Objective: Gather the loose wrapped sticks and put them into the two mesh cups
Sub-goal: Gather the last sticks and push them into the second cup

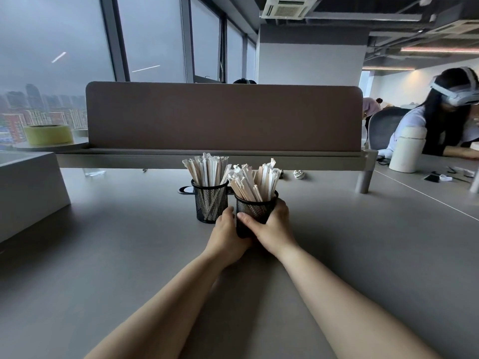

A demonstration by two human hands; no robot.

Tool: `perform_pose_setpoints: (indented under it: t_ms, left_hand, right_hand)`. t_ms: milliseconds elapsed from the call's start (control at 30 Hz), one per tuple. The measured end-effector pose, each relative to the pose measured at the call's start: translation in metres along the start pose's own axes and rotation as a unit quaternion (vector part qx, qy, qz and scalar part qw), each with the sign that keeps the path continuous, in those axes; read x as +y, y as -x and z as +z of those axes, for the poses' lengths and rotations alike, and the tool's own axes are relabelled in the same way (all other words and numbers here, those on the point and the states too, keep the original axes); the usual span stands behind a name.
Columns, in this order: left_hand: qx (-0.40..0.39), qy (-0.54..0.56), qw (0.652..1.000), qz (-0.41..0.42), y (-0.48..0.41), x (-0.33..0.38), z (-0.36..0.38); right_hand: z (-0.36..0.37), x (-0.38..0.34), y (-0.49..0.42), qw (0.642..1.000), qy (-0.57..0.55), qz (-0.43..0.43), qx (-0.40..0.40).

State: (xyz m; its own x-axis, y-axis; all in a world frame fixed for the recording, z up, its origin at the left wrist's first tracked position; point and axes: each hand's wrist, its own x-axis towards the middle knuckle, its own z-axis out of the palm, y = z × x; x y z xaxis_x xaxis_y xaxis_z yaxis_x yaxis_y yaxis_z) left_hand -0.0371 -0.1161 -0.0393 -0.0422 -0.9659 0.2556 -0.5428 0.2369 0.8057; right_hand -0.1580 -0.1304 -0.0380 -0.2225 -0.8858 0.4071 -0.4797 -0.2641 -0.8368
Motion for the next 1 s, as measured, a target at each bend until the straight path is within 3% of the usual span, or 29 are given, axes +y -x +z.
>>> perform_pose_setpoints:
  t_ms: [67,267,533,1000]
  left_hand:
    - [0.018,-0.018,0.999,-0.023,0.002,0.000,-0.009]
    - [0.208,-0.045,0.974,-0.077,-0.019,-0.022,-0.043]
    - [0.087,0.027,0.989,-0.113,-0.060,-0.056,-0.055]
    - [0.058,-0.078,0.992,-0.078,-0.054,-0.051,-0.048]
  right_hand:
    - [0.003,0.002,-0.004,1.000,0.002,0.009,0.008]
    - [0.011,0.006,-0.018,1.000,-0.010,0.023,0.016]
    - [0.019,0.014,-0.040,1.000,-0.002,0.020,0.002]
    - [0.021,0.022,-0.041,1.000,-0.004,0.015,-0.027]
